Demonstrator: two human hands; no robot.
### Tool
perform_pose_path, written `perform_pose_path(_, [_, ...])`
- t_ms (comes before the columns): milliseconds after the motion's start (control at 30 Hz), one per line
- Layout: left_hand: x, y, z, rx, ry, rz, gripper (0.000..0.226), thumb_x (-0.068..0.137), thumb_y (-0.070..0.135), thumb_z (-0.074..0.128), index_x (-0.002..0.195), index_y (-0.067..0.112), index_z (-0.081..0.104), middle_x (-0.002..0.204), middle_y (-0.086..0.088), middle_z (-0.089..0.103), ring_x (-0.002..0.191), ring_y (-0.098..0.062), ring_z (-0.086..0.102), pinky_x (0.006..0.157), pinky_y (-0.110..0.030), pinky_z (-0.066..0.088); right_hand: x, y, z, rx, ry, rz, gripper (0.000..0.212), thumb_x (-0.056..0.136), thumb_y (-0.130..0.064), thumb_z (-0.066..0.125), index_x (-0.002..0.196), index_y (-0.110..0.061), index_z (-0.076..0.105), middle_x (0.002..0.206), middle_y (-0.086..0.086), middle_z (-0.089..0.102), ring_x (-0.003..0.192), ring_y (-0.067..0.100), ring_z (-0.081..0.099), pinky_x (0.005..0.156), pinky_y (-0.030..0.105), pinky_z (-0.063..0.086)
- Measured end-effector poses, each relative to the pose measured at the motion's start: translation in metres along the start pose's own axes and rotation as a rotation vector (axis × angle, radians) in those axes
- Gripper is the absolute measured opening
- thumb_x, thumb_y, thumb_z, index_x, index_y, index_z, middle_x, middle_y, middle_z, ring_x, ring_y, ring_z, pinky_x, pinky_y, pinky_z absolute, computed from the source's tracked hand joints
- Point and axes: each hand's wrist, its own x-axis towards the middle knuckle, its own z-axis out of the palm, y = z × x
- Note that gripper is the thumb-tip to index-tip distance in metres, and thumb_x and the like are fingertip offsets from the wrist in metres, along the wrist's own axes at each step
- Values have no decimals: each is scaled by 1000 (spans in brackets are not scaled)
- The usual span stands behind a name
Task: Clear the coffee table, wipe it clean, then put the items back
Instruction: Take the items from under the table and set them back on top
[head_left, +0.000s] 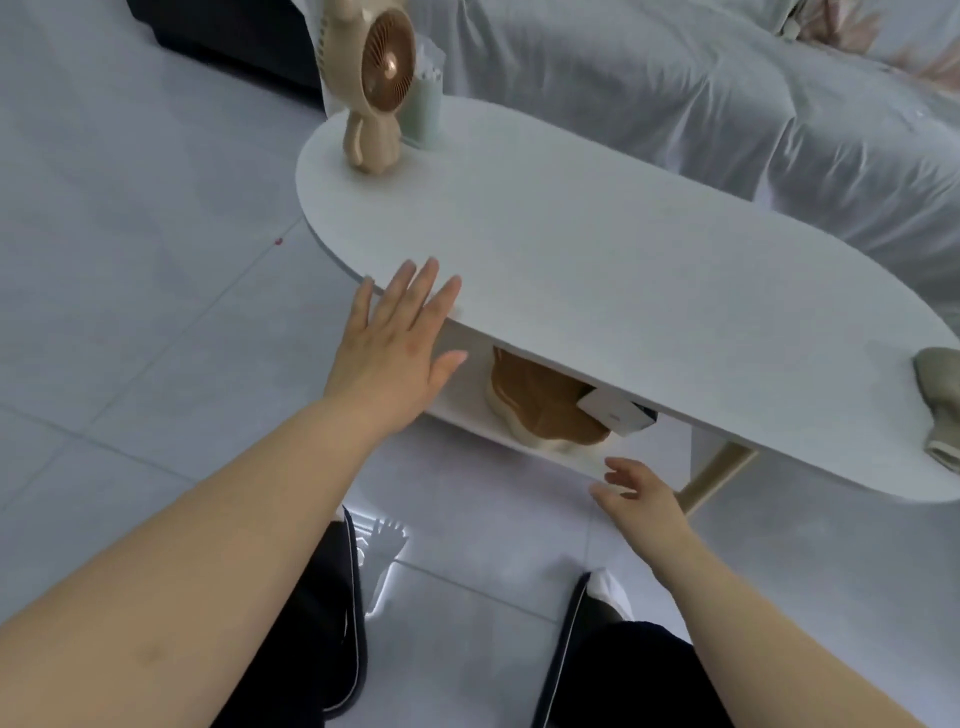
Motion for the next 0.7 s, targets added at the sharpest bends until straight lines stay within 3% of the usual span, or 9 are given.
perform_pose_path(67, [8, -5, 15, 5, -50, -12, 65, 89, 42, 36, 143, 23, 6, 157, -2, 3, 143, -18, -5, 110, -36, -14, 23, 6, 8, 64, 33, 68, 62, 84, -21, 61, 137, -14, 30, 137, 13, 42, 112, 27, 47, 88, 32, 40])
perform_pose_path(167, [10, -7, 30, -48, 18, -22, 68, 87, 36, 45, 143, 22, 11, 156, -4, 7, 143, -22, -4, 110, -36, -13, 61, 10, 20, 26, 158, 108, 84, 79, -28, 66, 143, -17, 13, 148, 12, 26, 132, 31, 33, 99, 37, 36])
perform_pose_path(267, [9, -9, 36, -44, 93, 15, 73, 82, 30, 54, 143, 19, 15, 155, -9, 13, 143, -28, 2, 110, -41, -10, 95, 11, 29, 58, 345, 150, 95, 74, -35, 70, 144, -18, 7, 151, 12, 16, 135, 36, 25, 108, 48, 29])
perform_pose_path(400, [9, -12, 45, -44, 152, 40, 76, 78, 23, 61, 141, 15, 20, 152, -16, 21, 140, -34, 8, 111, -54, -3, 133, 14, 29, 258, 514, 292, 103, 68, -45, 71, 143, -16, 6, 147, 13, 20, 133, 37, 28, 110, 51, 28])
perform_pose_path(500, [10, -14, 48, -30, 195, 84, 76, 75, 20, 60, 138, 15, 20, 148, -20, 28, 137, -36, 13, 108, -56, 1, 155, 11, 18, 309, 509, 341, 94, 74, -48, 64, 141, -13, 9, 144, 14, 24, 130, 33, 30, 110, 45, 29])
perform_pose_path(633, [11, -15, 48, -27, 210, 81, 75, 68, 21, 56, 134, 20, 20, 145, -22, 34, 134, -34, 14, 106, -60, 5, 165, 2, 19, 291, 428, 231, 55, 86, -36, 54, 131, -17, 29, 136, 6, 38, 129, 28, 32, 106, 32, 24])
perform_pose_path(700, [11, -14, 48, -41, 208, 73, 76, 67, 20, 56, 134, 22, 20, 144, -22, 34, 132, -30, 9, 106, -60, 5, 164, -4, 22, 348, 410, 243, 52, 82, -33, 61, 124, -23, 32, 124, -3, 45, 123, 22, 36, 99, 26, 25])
